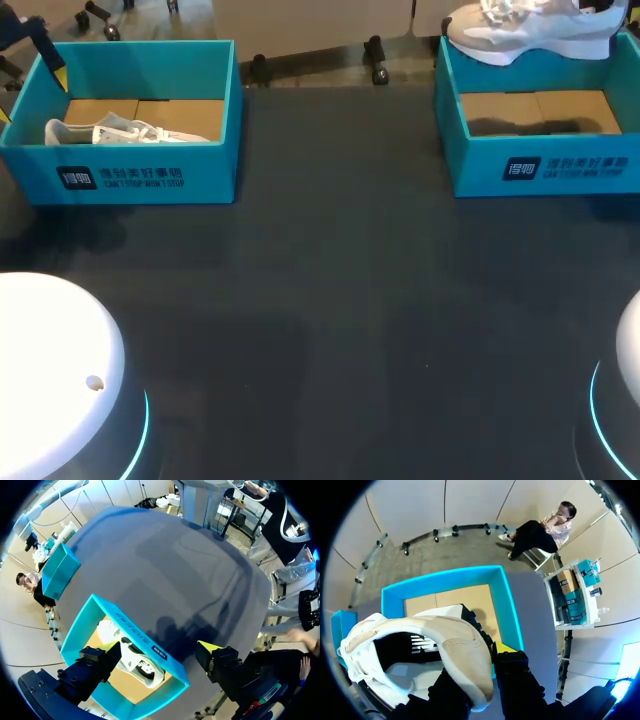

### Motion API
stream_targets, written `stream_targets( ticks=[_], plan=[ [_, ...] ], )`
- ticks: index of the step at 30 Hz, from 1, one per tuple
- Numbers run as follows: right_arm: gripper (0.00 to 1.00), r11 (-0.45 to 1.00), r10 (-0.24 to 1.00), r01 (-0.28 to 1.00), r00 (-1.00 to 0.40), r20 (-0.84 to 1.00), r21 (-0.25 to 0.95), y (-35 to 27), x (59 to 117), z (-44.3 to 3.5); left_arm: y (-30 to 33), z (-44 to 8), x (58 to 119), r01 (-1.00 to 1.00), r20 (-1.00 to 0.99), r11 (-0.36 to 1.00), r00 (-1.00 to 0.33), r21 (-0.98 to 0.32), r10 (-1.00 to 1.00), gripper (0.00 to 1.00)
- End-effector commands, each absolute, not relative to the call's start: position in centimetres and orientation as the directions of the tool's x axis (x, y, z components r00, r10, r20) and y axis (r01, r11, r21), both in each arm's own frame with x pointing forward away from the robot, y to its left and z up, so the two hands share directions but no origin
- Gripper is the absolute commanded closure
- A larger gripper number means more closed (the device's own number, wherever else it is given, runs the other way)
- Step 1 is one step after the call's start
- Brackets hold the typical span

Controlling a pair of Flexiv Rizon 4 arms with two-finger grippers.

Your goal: Take the shoe out of the shoebox, open the shoe tongue, remove and reinsert the insole, then place the shoe into the shoebox

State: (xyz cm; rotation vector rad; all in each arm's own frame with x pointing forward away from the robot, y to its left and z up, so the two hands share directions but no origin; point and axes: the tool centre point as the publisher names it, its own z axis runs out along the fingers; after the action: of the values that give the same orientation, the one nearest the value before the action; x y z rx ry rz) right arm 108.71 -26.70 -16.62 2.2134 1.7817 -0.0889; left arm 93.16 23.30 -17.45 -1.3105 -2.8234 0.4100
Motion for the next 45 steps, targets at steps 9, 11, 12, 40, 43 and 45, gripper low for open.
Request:
stream_targets(
  ticks=[9,11,12,40,43,45],
  plan=[
    [1.0,-0.2,0.938,0.965,0.239,-0.253,0.168,-21.0,105.1,-15.6,23.3,-17.5,93.1,0.751,-0.107,0.618,-0.652,-0.234,0.751,0.0],
    [1.0,-0.217,0.939,0.961,0.253,-0.233,0.171,-20.1,104.3,-15.4,23.3,-17.5,93.1,0.751,-0.107,0.618,-0.652,-0.234,0.751,0.0],
    [1.0,-0.219,0.938,0.961,0.255,-0.233,0.171,-19.6,103.7,-15.3,23.3,-17.5,93.1,0.751,-0.107,0.618,-0.652,-0.234,0.751,0.0],
    [1.0,-0.248,0.934,0.965,0.26,-0.244,0.081,-5.8,88.2,-16.1,23.3,-17.5,93.1,0.751,-0.107,0.618,-0.652,-0.234,0.751,0.0],
    [1.0,-0.249,0.932,0.966,0.258,-0.256,0.067,-4.4,87.1,-16.3,23.3,-17.5,93.1,0.751,-0.107,0.618,-0.652,-0.234,0.751,0.0],
    [1.0,-0.242,0.933,0.969,0.248,-0.262,0.056,-3.6,86.5,-16.5,23.3,-17.5,93.1,0.751,-0.107,0.618,-0.652,-0.234,0.751,0.0]
  ],
)
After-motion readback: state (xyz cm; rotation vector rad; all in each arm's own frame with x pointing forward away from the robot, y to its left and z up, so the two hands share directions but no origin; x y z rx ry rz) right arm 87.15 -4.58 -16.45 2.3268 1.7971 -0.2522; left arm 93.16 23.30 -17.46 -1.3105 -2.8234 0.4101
